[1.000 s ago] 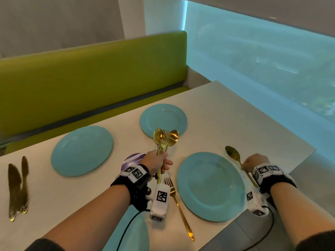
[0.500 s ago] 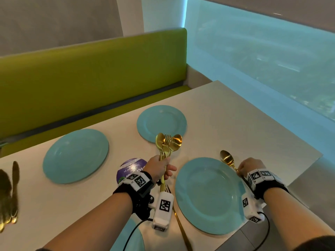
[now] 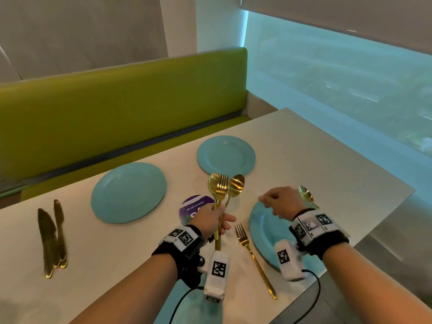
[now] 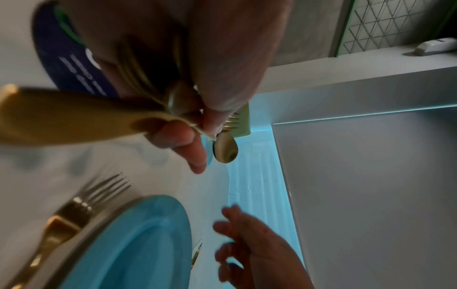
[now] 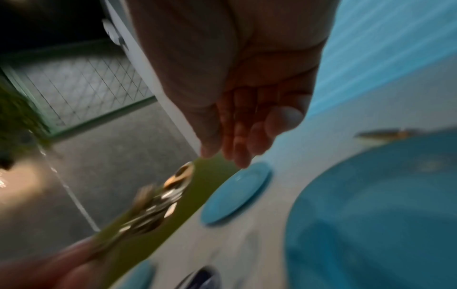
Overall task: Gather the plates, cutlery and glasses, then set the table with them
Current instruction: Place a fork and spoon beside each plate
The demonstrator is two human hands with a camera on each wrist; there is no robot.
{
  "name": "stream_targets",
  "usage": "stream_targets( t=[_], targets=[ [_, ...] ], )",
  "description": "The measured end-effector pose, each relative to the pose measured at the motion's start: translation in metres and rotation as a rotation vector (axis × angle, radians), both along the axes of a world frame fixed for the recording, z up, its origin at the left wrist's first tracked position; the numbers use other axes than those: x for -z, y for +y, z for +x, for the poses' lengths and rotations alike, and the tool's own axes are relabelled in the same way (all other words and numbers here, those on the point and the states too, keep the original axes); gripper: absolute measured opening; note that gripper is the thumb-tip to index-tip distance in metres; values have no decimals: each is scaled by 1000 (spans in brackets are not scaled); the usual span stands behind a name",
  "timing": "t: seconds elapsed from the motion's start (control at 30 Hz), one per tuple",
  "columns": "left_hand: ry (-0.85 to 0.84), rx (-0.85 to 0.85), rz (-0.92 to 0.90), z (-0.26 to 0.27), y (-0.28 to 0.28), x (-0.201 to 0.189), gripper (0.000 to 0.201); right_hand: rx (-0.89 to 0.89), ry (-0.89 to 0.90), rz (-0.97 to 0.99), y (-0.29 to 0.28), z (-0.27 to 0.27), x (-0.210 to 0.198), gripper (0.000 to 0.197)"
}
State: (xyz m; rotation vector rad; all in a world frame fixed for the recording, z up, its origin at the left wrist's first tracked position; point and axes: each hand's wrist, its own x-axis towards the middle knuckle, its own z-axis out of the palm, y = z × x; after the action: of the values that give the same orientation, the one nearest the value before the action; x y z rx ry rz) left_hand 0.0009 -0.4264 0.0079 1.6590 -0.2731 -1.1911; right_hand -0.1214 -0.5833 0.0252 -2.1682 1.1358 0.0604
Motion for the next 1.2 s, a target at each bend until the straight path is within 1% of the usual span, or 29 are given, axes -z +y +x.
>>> stream_targets(
  t=[0.07,0.13,0.23,0.4,0.53,0.63,0.67,0.73,0.83,0.9,0.97,1.03,1.13,1.2],
  targets=[
    [1,28,-54,0,26,-4,19,-16,-80,172,53,17,-2,29],
    [-11,81,-102,0,59,-10,18,-22,-143,259,100,31,1,29],
    [-39,145,-136,2,116,-15,22,-10,-231,299,159,43,6,25],
    [-29,106,-153,6,199,-11,22,15,-329,416,239,50,17,25],
    [6,50,-140,4,234,-6,24,90,-354,439,272,49,24,26],
    [-14,-10,-100,5,245,-4,10,171,-374,481,274,44,25,27],
    [-21,-41,-94,7,246,-4,9,189,-365,480,269,40,25,28],
    [-52,-96,-82,13,246,-2,9,185,-282,414,254,30,24,29],
    [-80,-170,-70,23,243,-2,2,50,25,174,222,11,22,30],
    [-87,-199,-69,29,239,-2,6,-32,230,24,203,1,21,28],
    [-95,-209,-59,34,233,-2,8,-89,393,-95,187,-4,25,25],
    [-106,-217,-48,36,226,0,10,-114,473,-129,177,-5,32,26],
    [-107,-220,-40,38,214,2,13,-150,521,-133,169,-1,44,18],
    [-102,-217,-38,40,206,4,13,-156,525,-133,167,3,51,26]
  ],
)
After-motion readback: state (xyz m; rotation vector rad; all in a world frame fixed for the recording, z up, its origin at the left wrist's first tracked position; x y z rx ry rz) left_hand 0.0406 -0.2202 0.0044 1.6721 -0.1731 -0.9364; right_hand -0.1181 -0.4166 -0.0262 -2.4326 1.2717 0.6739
